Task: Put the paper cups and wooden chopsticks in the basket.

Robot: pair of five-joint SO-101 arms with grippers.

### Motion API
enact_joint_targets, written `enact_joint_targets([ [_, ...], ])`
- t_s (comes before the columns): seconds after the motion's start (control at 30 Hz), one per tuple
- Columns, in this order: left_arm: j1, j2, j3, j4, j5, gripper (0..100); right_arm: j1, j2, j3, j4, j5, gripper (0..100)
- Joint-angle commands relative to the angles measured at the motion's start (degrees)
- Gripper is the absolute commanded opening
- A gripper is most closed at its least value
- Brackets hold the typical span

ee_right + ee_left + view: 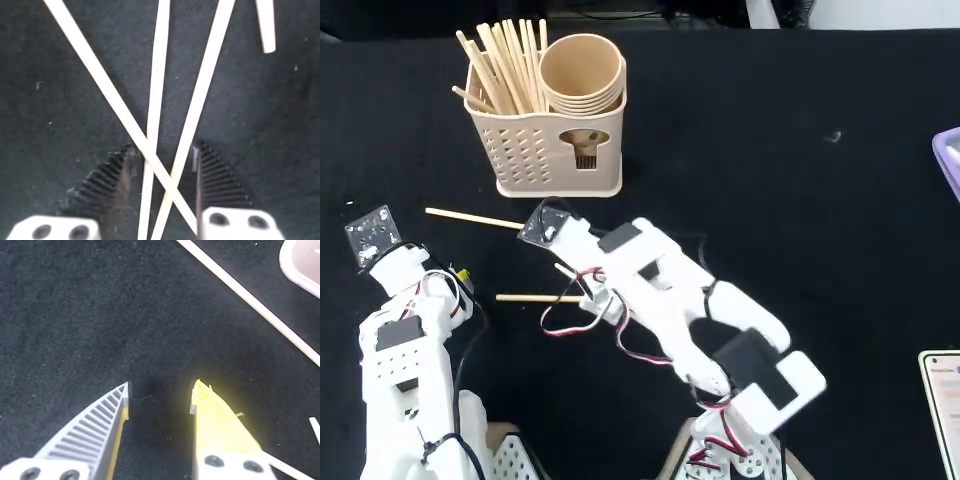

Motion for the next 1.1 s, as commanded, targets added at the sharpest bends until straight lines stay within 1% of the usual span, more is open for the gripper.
enact_joint_targets([
  [0.0, 0.5, -0.9, -0.4, -1.0, 0.2, 21, 0.8, -0.1, -3.6, 0.4, -0.4, 3.8],
  [0.03, 0.5, -0.9, -0.4, -1.0, 0.2, 21, 0.8, -0.3, -3.6, 0.4, -0.4, 0.4],
  [0.1, 0.5, -0.9, -0.4, -1.0, 0.2, 21, 0.8, -1.7, -3.3, 0.4, -0.4, 2.3],
  [0.13, 0.5, -0.9, -0.5, -1.0, 0.2, 21, 0.8, -2.7, -3.2, 0.5, -0.4, 0.9],
  [0.37, 0.5, -0.9, -0.5, -1.0, 0.2, 21, 0.7, -9.7, -2.9, 4.2, -0.4, 1.1],
  [0.63, 0.5, -0.9, -0.5, -1.1, 0.2, 21, 0.8, -9.9, 4.3, -2.0, -0.4, 1.1],
  [0.83, 0.5, -0.9, -0.5, -1.1, 0.2, 21, 0.8, -9.9, 4.6, -1.8, -0.4, 1.5],
  [0.9, 0.5, -0.9, -0.5, -1.1, 0.2, 21, 0.8, -9.9, 4.9, -1.7, -0.4, 5.6],
  [1.0, 0.5, -0.9, -0.5, -1.1, 0.2, 21, 0.8, -9.8, 5.1, -1.6, -0.4, 15.2],
  [1.07, 0.5, -0.9, -0.5, -1.1, 0.2, 21, 0.8, -9.8, 5.1, -1.7, -0.5, 18.5],
])
